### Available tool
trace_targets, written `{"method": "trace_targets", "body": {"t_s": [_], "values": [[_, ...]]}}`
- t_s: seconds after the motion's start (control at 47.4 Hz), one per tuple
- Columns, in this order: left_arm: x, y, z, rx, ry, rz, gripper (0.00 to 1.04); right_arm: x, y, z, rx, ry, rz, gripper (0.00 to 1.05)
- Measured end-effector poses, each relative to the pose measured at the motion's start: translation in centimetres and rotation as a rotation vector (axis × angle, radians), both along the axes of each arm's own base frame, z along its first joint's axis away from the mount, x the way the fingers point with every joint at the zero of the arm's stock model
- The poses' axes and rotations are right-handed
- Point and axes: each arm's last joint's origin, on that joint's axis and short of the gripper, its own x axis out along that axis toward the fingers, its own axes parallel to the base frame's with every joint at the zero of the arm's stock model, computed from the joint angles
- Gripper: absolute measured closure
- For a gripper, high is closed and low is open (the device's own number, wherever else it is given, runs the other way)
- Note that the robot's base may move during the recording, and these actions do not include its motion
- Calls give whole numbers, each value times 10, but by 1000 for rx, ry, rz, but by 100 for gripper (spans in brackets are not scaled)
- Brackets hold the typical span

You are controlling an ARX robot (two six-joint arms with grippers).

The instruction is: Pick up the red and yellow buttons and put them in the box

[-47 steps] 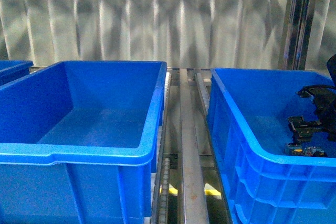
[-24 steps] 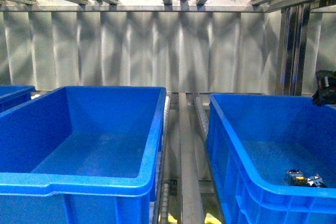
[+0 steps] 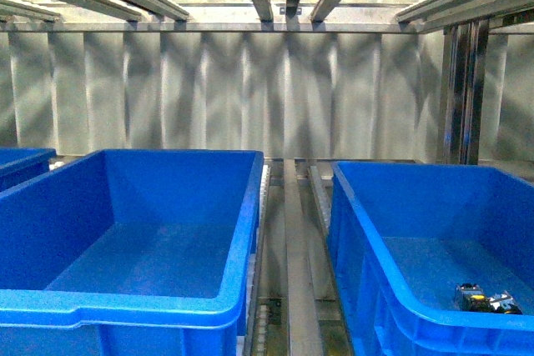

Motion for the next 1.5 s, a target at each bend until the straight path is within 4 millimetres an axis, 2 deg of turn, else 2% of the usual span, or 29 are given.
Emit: {"method": "trace_targets", "body": {"t_s": [0.084,0.169,0.253,0.38,0.527,0.886,0.992,1.498], "values": [[0,0,0,0,0,0,8,-54,10,-30,-50,-40,-2,38],[0,0,0,0,0,0,8,-94,19,-66,-53,1,-1,58],[0,0,0,0,0,0,8,-114,26,-87,-69,-19,-7,77],[0,0,0,0,0,0,8,-121,31,-101,-78,-45,-11,99],[0,0,0,0,0,0,8,-124,43,-126,-78,-26,-15,98],[0,0,0,0,0,0,8,-131,45,-149,-78,-37,-5,98],[0,0,0,0,0,0,8,-139,45,-156,-78,-15,-2,98],[0,0,0,0,0,0,8,-143,46,-167,-77,-51,-3,98]]}}
